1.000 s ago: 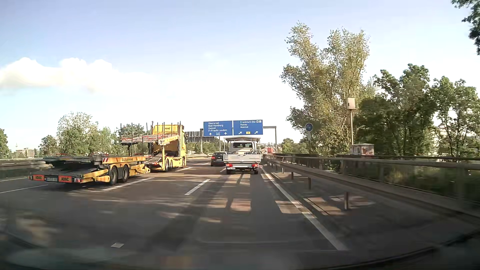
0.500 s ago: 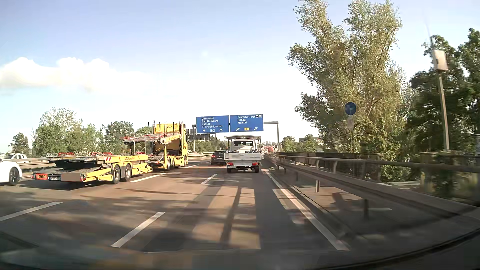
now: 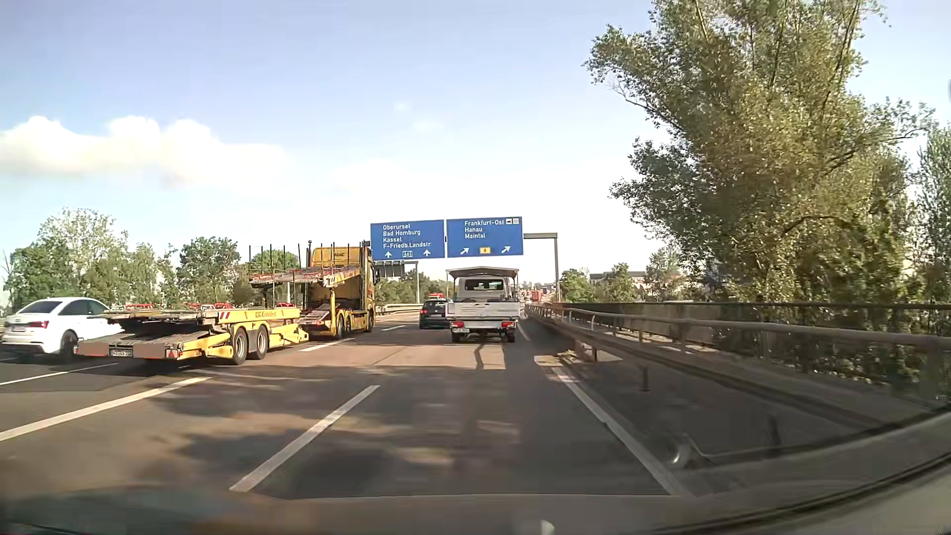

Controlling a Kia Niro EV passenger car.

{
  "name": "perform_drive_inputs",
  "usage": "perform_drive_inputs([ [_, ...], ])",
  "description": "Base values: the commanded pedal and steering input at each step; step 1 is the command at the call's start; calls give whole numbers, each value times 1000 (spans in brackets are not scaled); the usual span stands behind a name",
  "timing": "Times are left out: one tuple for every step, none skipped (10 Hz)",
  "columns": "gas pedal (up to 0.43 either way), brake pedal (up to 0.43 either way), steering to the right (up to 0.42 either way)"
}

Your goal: Follow the waypoints while adhering to traffic rules and regulations

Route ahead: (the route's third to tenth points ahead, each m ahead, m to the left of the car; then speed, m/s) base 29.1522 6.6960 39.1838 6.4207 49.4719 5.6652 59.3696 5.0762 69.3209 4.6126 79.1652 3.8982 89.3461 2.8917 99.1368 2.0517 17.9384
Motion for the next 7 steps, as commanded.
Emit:
perform_drive_inputs([
  [87,0,4],
  [87,0,6],
  [87,0,8],
  [87,0,11],
  [87,0,12],
  [87,0,12],
  [87,0,12],
])
